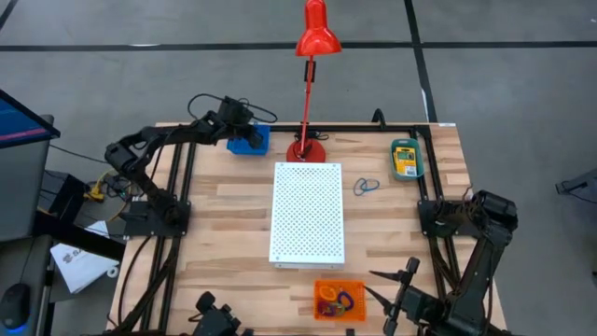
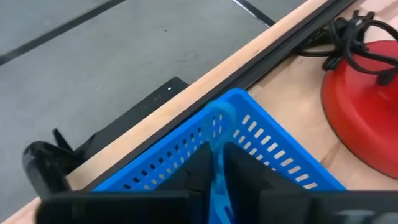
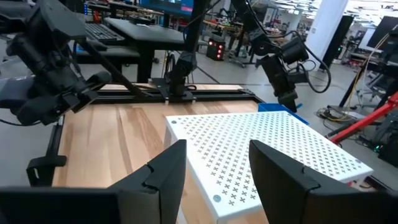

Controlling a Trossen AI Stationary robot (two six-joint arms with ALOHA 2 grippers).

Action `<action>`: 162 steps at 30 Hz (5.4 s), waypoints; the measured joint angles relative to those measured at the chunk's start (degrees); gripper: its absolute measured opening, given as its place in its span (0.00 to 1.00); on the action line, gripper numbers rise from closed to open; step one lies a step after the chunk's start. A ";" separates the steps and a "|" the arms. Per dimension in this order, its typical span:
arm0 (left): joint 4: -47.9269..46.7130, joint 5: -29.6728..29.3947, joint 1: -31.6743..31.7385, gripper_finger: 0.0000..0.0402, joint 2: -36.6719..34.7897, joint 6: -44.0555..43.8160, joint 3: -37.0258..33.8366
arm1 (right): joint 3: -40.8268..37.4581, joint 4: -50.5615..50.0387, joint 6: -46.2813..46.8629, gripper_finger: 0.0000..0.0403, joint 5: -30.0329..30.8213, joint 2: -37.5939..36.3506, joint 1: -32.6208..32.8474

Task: Pick & Place Office Desk Supplies
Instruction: Put the blue rubber band into the blue bin

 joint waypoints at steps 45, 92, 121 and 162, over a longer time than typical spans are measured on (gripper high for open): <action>-16.68 3.42 -15.83 0.46 -18.62 1.30 -0.07 | -1.27 -15.84 22.22 0.42 -13.37 0.24 -2.91; 42.69 -13.77 -85.03 0.45 -28.63 -1.70 -18.73 | -43.41 27.07 -21.20 0.42 -61.00 -38.99 -84.39; 43.41 -14.82 -90.12 0.45 -28.65 -1.53 -18.73 | -43.39 40.92 -16.46 0.38 -67.56 -15.58 -90.72; 42.99 -16.42 -90.14 0.45 -28.67 -1.60 -18.69 | -51.28 42.47 -14.53 0.11 -64.49 -18.34 -80.02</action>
